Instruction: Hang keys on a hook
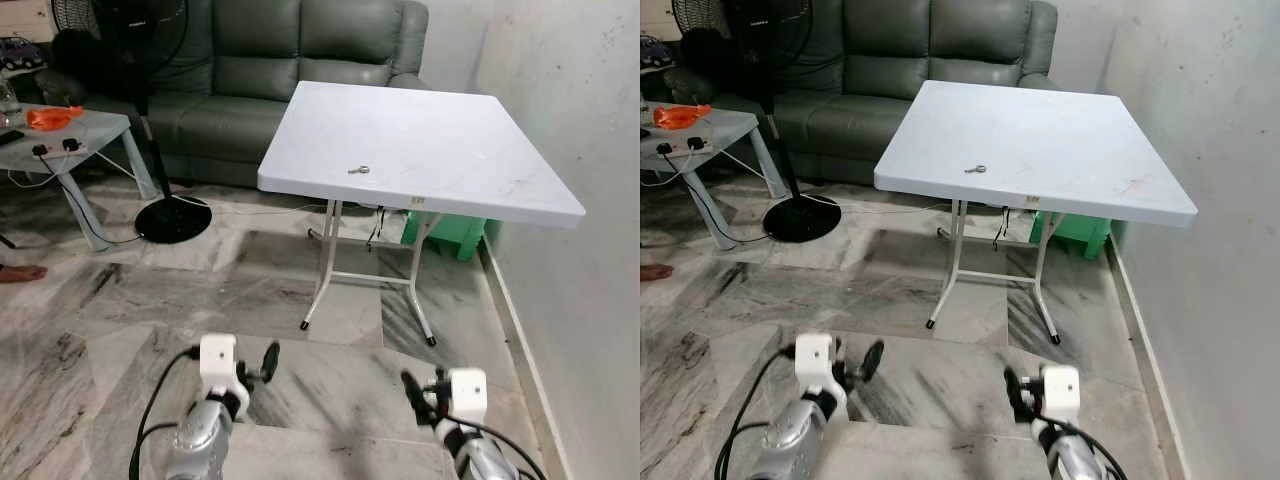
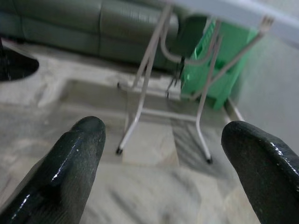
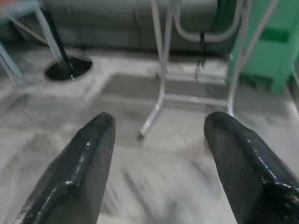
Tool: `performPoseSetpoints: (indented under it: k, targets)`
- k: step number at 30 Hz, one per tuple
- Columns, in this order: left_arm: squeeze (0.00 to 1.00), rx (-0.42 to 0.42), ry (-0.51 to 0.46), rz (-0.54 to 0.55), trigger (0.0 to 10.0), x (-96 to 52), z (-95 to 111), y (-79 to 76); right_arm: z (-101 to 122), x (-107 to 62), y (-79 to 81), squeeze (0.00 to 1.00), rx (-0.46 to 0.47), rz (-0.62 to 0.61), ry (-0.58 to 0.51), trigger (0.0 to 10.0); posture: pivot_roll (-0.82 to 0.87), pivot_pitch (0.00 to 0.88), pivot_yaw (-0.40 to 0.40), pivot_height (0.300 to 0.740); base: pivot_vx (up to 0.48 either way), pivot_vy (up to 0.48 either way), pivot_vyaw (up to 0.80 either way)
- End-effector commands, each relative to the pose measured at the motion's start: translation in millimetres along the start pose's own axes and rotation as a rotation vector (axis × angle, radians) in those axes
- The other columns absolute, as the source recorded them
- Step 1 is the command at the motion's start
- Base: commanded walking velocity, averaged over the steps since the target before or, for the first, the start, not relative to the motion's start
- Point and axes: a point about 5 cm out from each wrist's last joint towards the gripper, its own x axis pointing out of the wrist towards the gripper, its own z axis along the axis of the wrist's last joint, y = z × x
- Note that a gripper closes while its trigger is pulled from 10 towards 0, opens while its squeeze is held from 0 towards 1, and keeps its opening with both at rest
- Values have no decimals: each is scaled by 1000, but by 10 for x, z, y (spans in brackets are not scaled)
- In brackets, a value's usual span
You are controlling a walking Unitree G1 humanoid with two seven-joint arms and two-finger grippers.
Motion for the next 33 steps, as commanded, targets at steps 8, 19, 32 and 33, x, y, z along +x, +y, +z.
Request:
performPoseSetpoints:
  k: [8,19,32,33]
  targets:
    - [0,21,-207,-104,10000,-110,324,-98,346,-133,117,0,-25,81,-222,10000,-18,0,-43,740,0,0,0]
    - [0,-103,-345,-92,10000,-259,767,-203,937,-273,220,0,29,75,-414,10000,-20,0,-37,740,0,0,0]
    - [0,-108,-317,-106,10000,-290,914,-245,1117,-227,379,0,41,113,-406,10000,2,0,-41,740,0,0,0]
    - [0,-89,-308,-114,10000,-292,908,-260,1126,-223,384,0,39,117,-401,10000,2,0,-41,740,0,0,0]
